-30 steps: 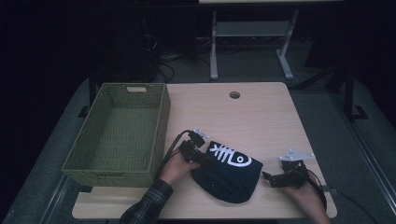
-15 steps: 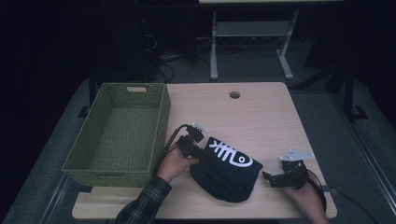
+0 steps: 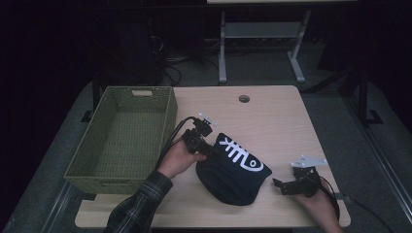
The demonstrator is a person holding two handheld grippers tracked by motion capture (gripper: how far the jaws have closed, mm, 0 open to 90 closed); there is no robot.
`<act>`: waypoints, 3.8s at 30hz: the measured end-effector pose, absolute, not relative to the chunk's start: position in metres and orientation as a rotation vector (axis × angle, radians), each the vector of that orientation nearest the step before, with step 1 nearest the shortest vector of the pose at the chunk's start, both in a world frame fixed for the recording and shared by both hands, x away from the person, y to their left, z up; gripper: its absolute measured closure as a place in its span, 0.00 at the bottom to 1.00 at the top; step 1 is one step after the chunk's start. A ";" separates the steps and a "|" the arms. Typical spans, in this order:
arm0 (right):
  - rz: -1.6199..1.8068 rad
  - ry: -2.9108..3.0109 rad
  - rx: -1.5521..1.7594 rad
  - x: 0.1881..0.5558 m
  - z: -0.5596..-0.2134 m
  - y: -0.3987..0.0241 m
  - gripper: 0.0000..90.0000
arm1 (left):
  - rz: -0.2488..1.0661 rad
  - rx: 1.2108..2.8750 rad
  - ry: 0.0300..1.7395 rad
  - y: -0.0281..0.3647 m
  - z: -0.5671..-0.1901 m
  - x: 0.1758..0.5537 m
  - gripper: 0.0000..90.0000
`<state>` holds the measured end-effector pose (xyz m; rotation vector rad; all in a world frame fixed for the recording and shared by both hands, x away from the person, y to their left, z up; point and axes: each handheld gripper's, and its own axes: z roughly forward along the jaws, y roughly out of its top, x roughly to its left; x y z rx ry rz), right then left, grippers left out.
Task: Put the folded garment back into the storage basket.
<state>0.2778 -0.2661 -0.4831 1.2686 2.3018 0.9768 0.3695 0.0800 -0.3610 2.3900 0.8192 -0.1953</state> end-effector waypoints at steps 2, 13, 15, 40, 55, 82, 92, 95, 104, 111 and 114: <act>0.977 2.301 1.268 0.278 -0.483 -0.266 0.04 | -0.198 2.385 0.809 0.080 -0.355 0.370 0.81; 0.977 2.301 1.268 0.278 -0.483 -0.266 0.04 | -0.202 2.379 0.759 0.091 -0.327 0.375 0.81; 0.977 2.307 1.260 0.278 -0.483 -0.266 0.02 | -0.177 2.378 0.765 0.095 -0.321 0.374 0.81; 0.972 2.313 1.258 0.279 -0.483 -0.266 0.02 | -0.083 2.319 0.822 0.145 -0.248 0.372 0.81; 0.971 2.313 1.258 0.279 -0.483 -0.266 0.02 | -0.068 2.285 0.887 0.189 -0.214 0.370 0.81; 0.972 2.313 1.258 0.279 -0.483 -0.266 0.02 | 0.061 2.124 1.071 0.297 -0.172 0.347 0.81; 0.972 2.313 1.258 0.279 -0.483 -0.266 0.02 | 0.107 2.075 1.181 0.336 -0.180 0.340 0.81; 0.972 2.312 1.258 0.279 -0.483 -0.266 0.02 | 0.109 2.059 1.214 0.344 -0.190 0.340 0.81; 0.972 2.313 1.259 0.279 -0.483 -0.266 0.02 | 0.102 2.032 1.301 0.359 -0.218 0.344 0.81; 0.972 2.312 1.258 0.279 -0.483 -0.266 0.02 | 0.092 2.026 1.359 0.365 -0.238 0.346 0.81; 0.973 2.312 1.258 0.279 -0.483 -0.266 0.02 | 0.086 2.016 1.378 0.368 -0.244 0.346 0.81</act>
